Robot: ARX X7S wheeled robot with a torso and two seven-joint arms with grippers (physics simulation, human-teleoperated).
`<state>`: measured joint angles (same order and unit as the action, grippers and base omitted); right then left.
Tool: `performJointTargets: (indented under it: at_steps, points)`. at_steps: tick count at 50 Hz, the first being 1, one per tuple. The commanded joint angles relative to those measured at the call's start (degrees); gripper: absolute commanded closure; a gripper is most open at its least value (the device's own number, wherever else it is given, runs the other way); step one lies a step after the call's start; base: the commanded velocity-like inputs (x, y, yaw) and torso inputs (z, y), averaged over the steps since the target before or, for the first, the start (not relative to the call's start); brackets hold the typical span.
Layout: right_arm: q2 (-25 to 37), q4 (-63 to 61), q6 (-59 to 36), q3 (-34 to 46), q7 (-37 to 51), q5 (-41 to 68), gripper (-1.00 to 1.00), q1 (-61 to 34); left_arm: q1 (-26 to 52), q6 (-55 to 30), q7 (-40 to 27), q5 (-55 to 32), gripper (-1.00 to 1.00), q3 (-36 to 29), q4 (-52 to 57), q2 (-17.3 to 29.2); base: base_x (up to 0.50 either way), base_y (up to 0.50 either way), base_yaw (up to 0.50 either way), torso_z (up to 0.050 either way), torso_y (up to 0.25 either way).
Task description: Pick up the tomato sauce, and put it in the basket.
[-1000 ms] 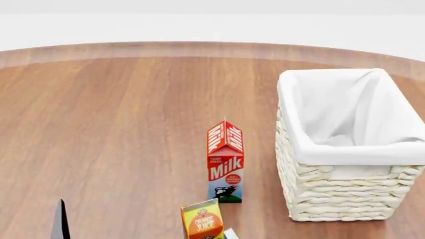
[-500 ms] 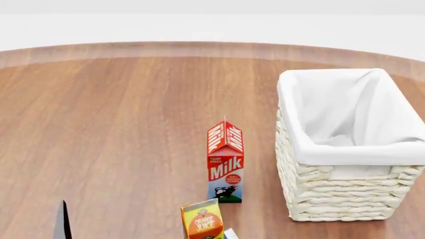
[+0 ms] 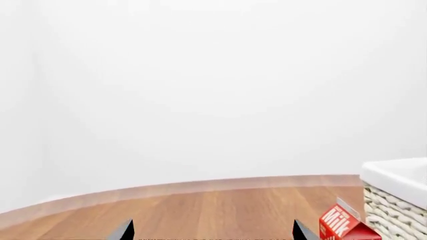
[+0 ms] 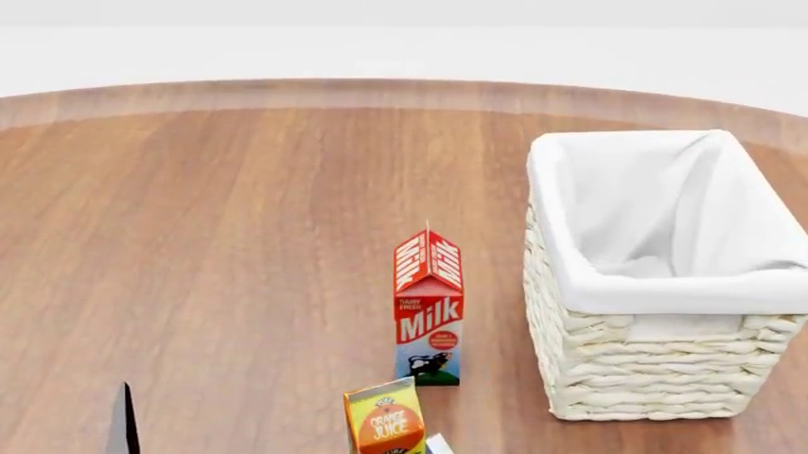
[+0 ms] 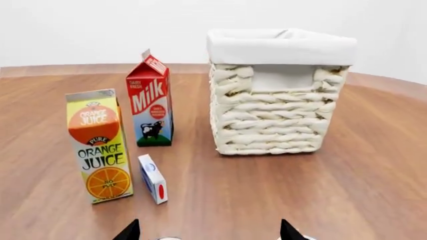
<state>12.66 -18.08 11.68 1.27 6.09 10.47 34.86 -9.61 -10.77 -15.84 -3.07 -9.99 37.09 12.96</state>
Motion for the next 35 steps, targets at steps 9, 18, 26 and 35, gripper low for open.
performJointTargets:
  at_steps: [9,18,26,35]
  points:
    - [-0.66,8.04,1.97,2.59,0.26,-0.34,-1.0,-3.06,0.39,0.23,-0.98,-0.33,-1.0,-1.24,-0.76,0.96,0.0,0.0,0.0,0.0,0.0]
    - [-0.37,7.99,1.34,3.74,0.3,-0.08,-1.0,-3.9,0.5,0.48,-1.39,-0.59,-1.0,-1.72,-1.26,1.34,0.0,0.0,0.0,0.0,0.0]
    - [-0.02,8.28,2.7,5.49,-0.58,-1.37,-1.0,-4.16,0.57,0.49,-1.75,-0.86,-1.0,-2.01,-1.33,1.71,0.0,0.0,0.0,0.0,0.0]
    - [-0.33,11.23,2.74,6.55,-0.58,-1.77,-1.0,-6.46,0.71,0.26,-2.03,-1.1,-1.0,-2.44,-1.4,2.12,0.0,0.0,0.0,0.0,0.0]
